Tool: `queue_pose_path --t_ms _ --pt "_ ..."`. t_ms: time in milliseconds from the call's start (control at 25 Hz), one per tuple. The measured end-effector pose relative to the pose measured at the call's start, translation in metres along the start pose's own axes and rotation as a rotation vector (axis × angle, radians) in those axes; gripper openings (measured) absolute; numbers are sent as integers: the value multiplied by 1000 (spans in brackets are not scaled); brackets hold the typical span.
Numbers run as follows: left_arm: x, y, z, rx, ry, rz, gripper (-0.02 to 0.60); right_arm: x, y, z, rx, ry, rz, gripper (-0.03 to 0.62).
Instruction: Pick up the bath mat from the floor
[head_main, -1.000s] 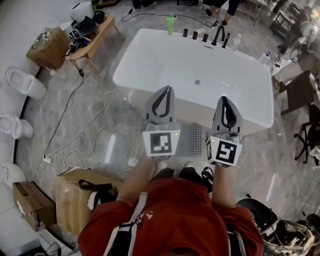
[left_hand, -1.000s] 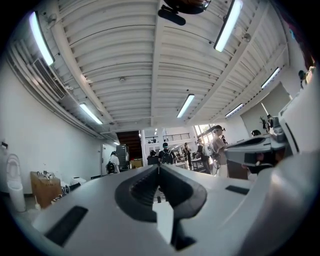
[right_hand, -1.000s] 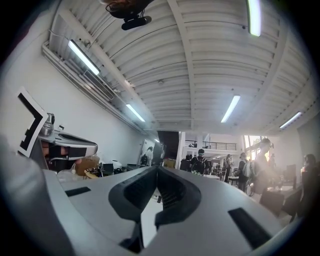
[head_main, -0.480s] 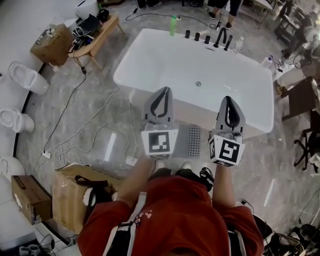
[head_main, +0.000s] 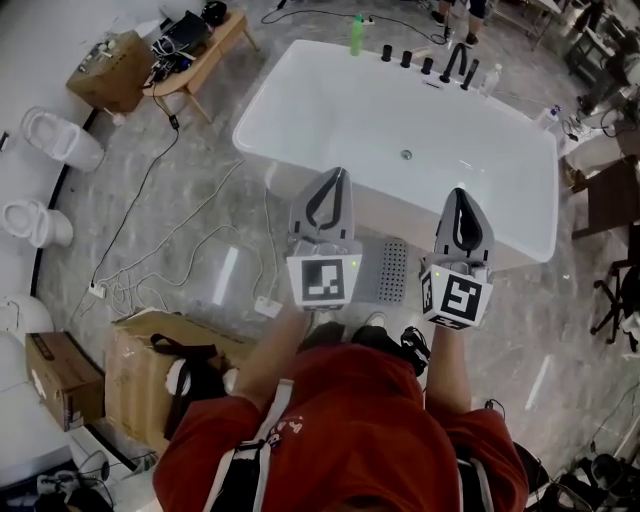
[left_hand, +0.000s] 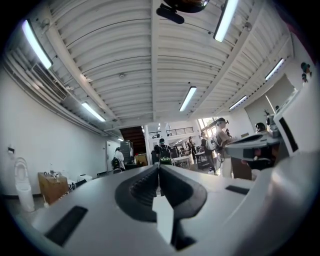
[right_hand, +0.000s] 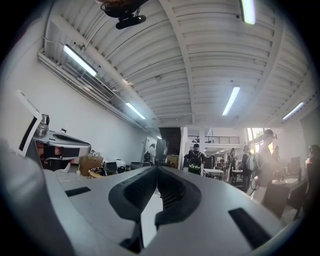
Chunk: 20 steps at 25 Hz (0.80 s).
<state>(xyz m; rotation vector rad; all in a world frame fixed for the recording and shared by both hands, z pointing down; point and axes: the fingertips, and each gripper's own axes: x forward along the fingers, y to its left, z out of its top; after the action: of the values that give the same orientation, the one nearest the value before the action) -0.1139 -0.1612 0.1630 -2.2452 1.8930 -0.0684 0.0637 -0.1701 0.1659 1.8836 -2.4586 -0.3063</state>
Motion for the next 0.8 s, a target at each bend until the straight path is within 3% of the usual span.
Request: queue_pose_path --t_ms 280,480,560,800 --pt "-4 3 -34 28 73 -9 16 6 15 -21 17 41 35 12" --pt "-10 10 -59 -39 147 14 17 7 23 -53 38 110 59 12" --pt "-8 12 -69 -32 160 18 15 10 26 -66 40 131 69 12" --pt "-7 17 -124 -25 242 19 16 20 35 -114 39 193 92 12"
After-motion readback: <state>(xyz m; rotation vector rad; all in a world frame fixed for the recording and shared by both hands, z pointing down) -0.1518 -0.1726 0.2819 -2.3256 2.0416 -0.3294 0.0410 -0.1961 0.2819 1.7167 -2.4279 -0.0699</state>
